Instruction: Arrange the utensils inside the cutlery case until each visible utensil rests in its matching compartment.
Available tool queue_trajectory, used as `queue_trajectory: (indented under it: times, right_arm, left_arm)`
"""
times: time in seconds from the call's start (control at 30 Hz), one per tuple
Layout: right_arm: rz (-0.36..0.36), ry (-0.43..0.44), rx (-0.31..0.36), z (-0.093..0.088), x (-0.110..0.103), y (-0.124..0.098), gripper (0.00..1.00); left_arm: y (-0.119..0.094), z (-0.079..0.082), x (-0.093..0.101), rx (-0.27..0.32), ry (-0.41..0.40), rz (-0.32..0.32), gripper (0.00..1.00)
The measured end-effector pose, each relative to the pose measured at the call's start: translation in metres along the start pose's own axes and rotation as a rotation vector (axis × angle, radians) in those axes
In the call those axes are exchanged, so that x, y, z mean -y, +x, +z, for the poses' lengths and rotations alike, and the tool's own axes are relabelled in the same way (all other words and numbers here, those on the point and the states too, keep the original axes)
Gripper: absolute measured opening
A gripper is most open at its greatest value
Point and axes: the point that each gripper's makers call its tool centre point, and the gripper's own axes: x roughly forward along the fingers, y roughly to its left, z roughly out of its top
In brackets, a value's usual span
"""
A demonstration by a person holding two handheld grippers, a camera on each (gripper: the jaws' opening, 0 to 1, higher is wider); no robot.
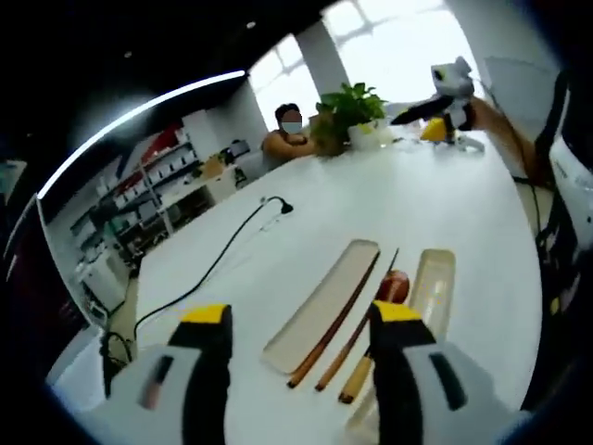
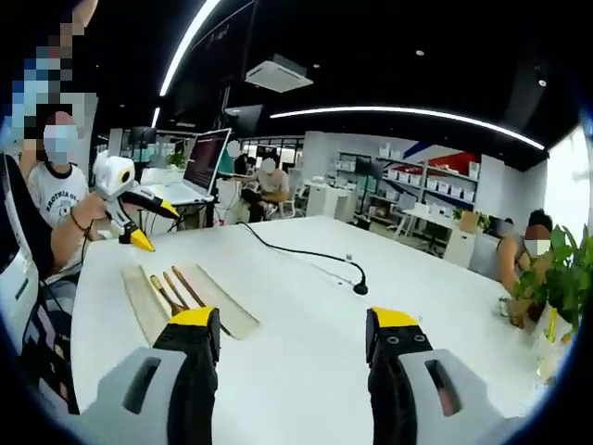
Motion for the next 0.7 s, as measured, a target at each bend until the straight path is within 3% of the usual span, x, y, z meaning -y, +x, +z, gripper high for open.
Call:
queue_trajectory:
  times: [0.17,0.27,0.47,0.57,0.7]
  right_arm:
    - [0.120,-0.041,-0.039,-0.009,-0.023,0.020,0.55]
    - [0.143,-0.049,-0.048,-0.009,-0.032,0.035,0.48]
    - [0.274,-0.100,-0.132,-0.016,-0.064,0.065,0.46]
    - [0.314,-0.118,-0.169,-0.021,-0.071,0.076,0.41]
    - [0.377,-0.103,-0.214,-0.033,-0.081,0.084,0.39]
  left_arm:
    - [0.007,-0.021,0.004,-0.101,0.075,-0.025,0.52]
    - [0.012,-0.032,0.009,-0.154,0.136,-0.066,0.42]
    - [0.025,-0.035,0.015,-0.181,0.142,-0.129,0.38]
    - [0.030,-0.038,0.012,-0.203,0.150,-0.127,0.39]
    - [0.034,-0.043,0.013,-0.240,0.131,-0.160,0.30]
